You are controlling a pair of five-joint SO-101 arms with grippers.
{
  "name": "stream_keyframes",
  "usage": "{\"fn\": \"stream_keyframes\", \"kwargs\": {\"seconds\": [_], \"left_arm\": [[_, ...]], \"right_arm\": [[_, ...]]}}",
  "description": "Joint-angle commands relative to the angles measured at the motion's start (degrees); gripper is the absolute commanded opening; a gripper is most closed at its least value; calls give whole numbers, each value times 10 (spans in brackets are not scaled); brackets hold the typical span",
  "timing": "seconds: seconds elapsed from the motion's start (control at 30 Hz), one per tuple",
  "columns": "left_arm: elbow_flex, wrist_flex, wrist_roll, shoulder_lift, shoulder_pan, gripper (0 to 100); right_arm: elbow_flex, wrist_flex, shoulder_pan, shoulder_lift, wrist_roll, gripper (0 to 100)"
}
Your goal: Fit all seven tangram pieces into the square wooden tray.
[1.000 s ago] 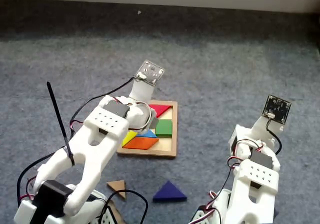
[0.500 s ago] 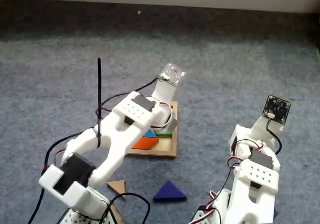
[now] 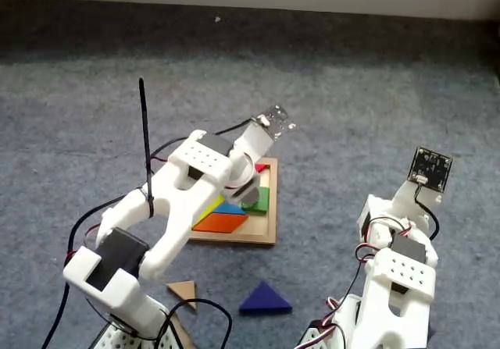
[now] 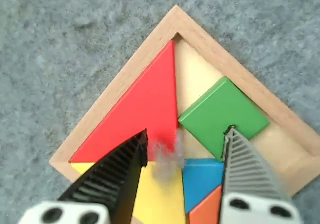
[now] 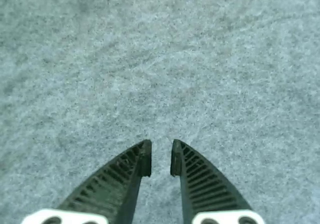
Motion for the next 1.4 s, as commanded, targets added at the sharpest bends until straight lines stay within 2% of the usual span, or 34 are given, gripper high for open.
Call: {"fn": "stream_keyframes", "kwargs": {"seconds": [0.0,0.1,0.2,0.4,0.63,0.87,1.1,1.37], "left_arm": [[-20,5,-82,-3,-24,196],[-20,6,-83,-7,-29,188],[-20,8,-47,-14,-26,189],[2,62,-19,-102,-8,190],[78,4,-5,-115,24,248],[51,-4,-5,-51,35,249],[-19,-1,33,7,-15,248],[16,-4,54,-67,-52,247]], "right_arm": [[-1,-16,-6,-9,10,80],[-1,-16,-6,-8,11,80],[-1,-16,-6,-8,11,80],[-1,-16,-6,-8,12,80],[-1,-16,-22,-9,13,80],[-1,-16,-22,-10,13,80],[-1,-16,-22,-11,13,80],[-1,-16,-22,-12,13,80]]}}
